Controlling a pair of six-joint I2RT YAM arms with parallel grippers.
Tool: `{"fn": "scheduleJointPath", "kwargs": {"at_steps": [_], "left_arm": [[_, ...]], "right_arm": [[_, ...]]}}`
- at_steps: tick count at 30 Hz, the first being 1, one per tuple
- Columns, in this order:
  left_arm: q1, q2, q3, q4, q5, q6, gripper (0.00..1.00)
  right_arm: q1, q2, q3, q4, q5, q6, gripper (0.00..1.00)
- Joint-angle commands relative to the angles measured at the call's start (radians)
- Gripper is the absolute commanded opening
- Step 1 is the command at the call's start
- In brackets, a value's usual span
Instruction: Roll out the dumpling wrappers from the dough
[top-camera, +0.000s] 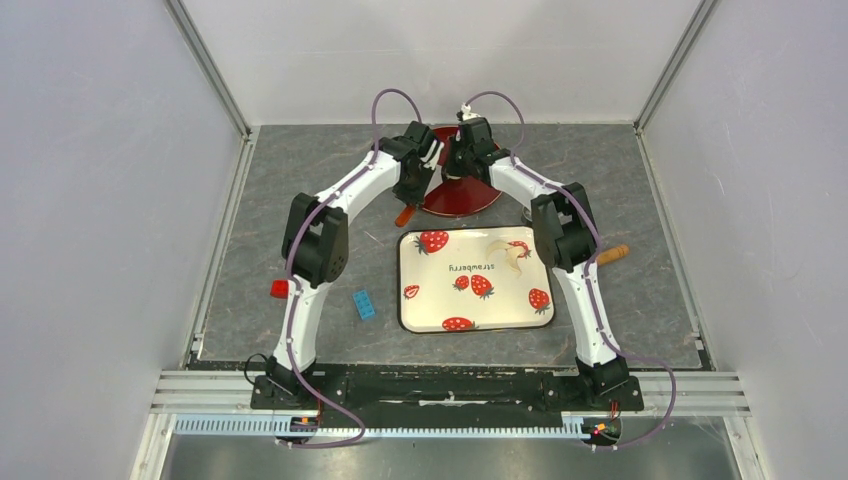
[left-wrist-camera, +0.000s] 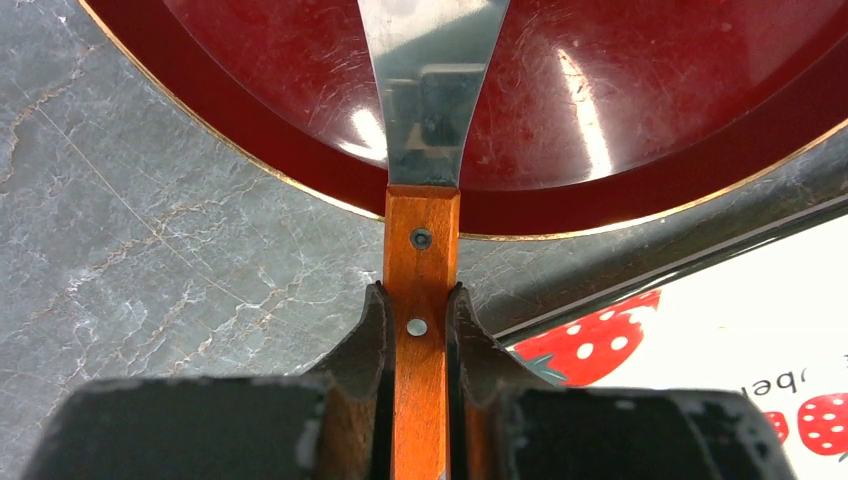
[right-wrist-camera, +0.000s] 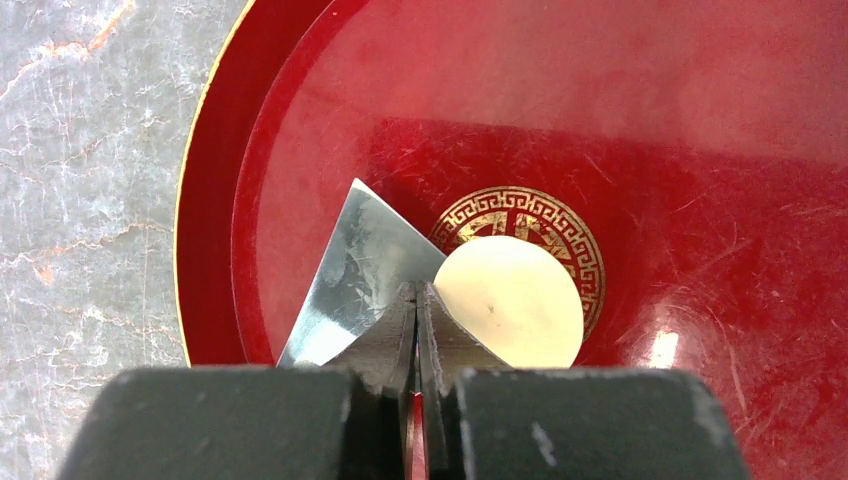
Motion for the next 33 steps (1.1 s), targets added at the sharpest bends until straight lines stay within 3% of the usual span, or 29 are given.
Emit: {"fn": "scheduleJointPath", "kwargs": {"at_steps": [1, 11, 21, 24, 25, 33], "left_arm": [[0.004, 0.01, 0.054, -0.011, -0.057, 0.042, 0.02], [0.004, -0.026, 0.029, -0.094, -0.201, 0.091, 0.02], [0.005, -0.149, -0.069, -0.07, -0.266, 0.087, 0.02], [0.007, -0.246, -0.166, 0.015, -0.213, 0.07, 0.02], [0.009, -0.283, -0.205, 0.046, -0.192, 0.069, 0.02], [0.082, -0.545, -0.48, 0.219, 0.036, -0.062, 0.02]], "right_arm": [[-0.019, 0.038, 0.045, 0.015, 0.04, 0.013, 0.0], [-0.028, 0.068, 0.054, 0.039, -0.01, 0.032, 0.0], [-0.04, 0.049, 0.017, 0.11, -0.103, 0.039, 0.01], [-0.048, 0.01, -0.061, 0.247, -0.221, 0.084, 0.11], [-0.048, -0.003, -0.073, 0.27, -0.254, 0.093, 0.2], [-0.049, -0.18, -0.299, 0.48, -0.394, 0.153, 0.57]]}}
